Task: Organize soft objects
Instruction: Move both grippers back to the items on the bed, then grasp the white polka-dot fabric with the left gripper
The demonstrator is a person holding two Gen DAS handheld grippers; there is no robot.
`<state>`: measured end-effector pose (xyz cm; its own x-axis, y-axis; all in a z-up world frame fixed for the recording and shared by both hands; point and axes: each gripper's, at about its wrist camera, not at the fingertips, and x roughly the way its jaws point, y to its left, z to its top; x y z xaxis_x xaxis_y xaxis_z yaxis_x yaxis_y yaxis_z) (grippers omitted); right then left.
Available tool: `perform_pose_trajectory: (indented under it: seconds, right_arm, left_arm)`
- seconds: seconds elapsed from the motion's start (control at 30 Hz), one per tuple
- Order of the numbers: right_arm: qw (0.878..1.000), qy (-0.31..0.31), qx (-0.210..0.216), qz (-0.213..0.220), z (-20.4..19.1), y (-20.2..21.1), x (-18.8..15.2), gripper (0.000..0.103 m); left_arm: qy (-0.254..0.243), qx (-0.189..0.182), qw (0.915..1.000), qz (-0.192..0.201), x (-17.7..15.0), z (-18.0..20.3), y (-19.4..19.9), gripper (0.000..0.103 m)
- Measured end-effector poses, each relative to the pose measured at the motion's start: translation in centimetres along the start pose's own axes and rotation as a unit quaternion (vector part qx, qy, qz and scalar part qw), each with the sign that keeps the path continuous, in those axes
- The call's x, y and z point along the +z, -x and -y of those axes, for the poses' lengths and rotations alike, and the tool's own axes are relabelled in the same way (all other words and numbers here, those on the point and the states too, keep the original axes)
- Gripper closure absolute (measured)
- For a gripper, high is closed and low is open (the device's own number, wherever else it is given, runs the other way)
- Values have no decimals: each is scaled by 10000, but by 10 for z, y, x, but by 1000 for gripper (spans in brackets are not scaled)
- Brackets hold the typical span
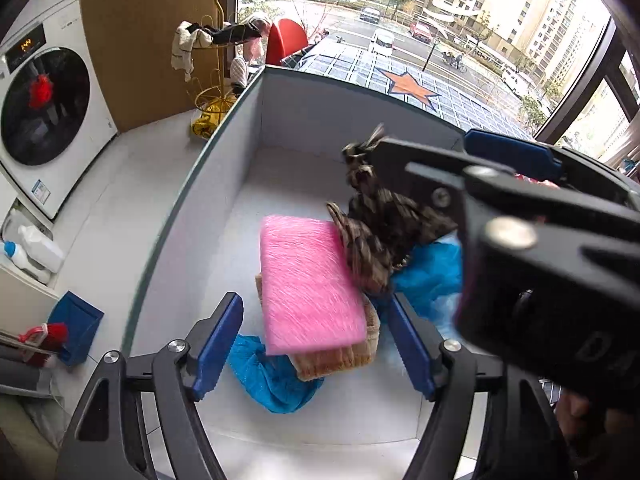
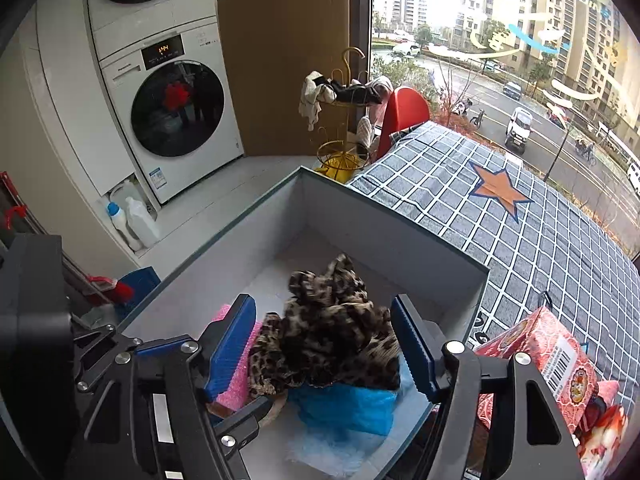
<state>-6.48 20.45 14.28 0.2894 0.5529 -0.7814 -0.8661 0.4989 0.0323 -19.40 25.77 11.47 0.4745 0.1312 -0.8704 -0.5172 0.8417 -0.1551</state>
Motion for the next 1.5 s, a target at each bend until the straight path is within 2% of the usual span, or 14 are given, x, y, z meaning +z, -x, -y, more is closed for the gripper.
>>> perform_pose_trajectory:
  seconds: [0.2, 0.37, 0.57, 0.7, 0.83, 1.0, 1.1, 1.23, 1.37, 1.4, 1.47, 1.5]
  right_arm:
    - [9974, -395, 20, 606, 15, 43, -6, 32]
    - [9907, -850, 89, 1061, 33, 88, -38, 32]
    - [9836, -1200, -353, 1298, 58, 133, -96, 32]
    - [9764, -1399, -925, 1358, 80, 155, -143, 32]
    - [9703, -1626, -1485, 998, 109, 153, -196, 32]
    - [9594, -2385, -1461, 353, 145, 138, -257, 32]
    - [9605, -2390, -1421, 69, 151, 128, -277, 32]
    - [9574, -2543, -1366, -34, 156, 120, -295, 32]
    - [9541, -2623, -1421, -273, 161, 109, -316, 32]
    - [9566, -2496, -1496, -181, 157, 111, -318, 31]
    - [9607, -2232, -1629, -253, 150, 108, -318, 27]
    - [9622, -2132, -1662, -330, 147, 105, -318, 13]
  left_arm:
    - [135, -198, 9992, 321, -3, 0, 25, 26]
    - [-3, -254, 9987, 440, -7, 12, 35, 26]
    - [-513, -348, 9956, 704, -17, 46, 54, 26]
    - [-842, -601, 9918, 750, -29, 71, 65, 26]
    - [-1115, -895, 9873, 687, -47, 101, 71, 26]
    - [-1948, -1164, 9730, 415, -78, 164, 58, 26]
    - [-2312, -1229, 9651, 96, -93, 199, 37, 26]
    - [-2679, -1101, 9567, -276, -107, 230, 2, 26]
    - [-2713, -908, 9564, -582, -114, 241, -26, 26]
    - [-2697, -872, 9569, -638, -115, 242, -32, 26]
    - [-2658, -792, 9579, -737, -117, 243, -42, 26]
    - [-2645, -745, 9583, -781, -117, 245, -47, 26]
